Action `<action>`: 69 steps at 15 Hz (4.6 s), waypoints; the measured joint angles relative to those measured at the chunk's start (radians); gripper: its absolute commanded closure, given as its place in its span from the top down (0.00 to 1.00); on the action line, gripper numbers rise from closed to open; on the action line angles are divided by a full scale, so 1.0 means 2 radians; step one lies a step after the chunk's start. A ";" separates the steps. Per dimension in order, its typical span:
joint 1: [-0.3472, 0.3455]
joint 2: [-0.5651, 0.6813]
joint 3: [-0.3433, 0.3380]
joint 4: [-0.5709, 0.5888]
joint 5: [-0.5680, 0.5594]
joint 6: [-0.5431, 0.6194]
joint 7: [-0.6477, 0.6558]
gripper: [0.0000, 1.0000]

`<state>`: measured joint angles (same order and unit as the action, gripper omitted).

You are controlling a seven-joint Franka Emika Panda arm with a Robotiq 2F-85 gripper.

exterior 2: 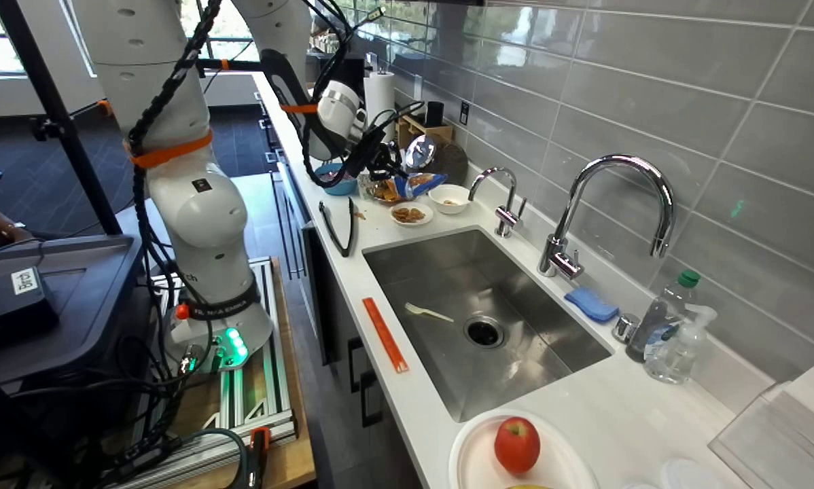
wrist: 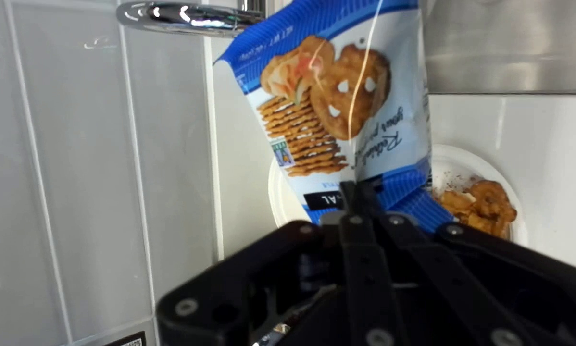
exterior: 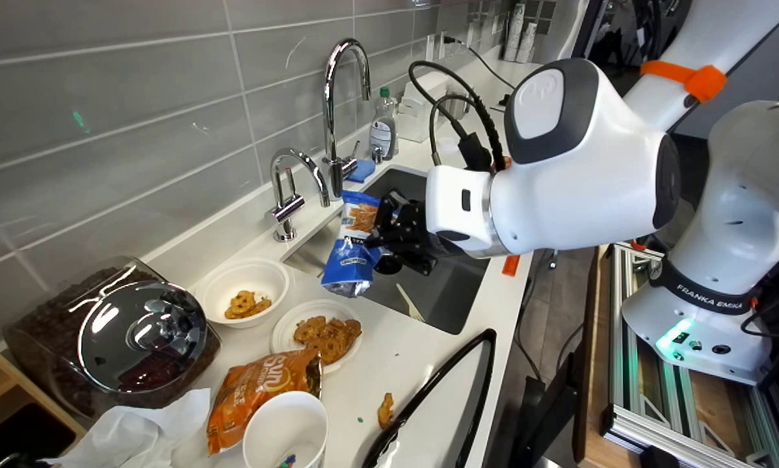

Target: Move the white plate to the left counter, then pour the contents of the blue pack onto it

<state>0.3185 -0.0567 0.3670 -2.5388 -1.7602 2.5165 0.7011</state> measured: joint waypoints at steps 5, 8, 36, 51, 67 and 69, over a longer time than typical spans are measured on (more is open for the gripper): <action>0.000 -0.045 -0.034 -0.033 0.054 0.078 -0.019 0.00; 0.000 -0.061 -0.049 -0.049 0.075 0.128 -0.031 0.00; -0.002 0.035 -0.086 -0.021 0.106 0.302 -0.006 0.00; -0.004 0.119 -0.089 0.022 0.106 0.302 -0.005 0.71; -0.004 0.024 -0.089 -0.016 0.136 0.273 0.038 1.00; -0.003 0.006 -0.088 -0.033 0.166 0.250 0.041 1.00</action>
<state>0.3123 -0.0450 0.1912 -2.6044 -1.4279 3.0165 0.7828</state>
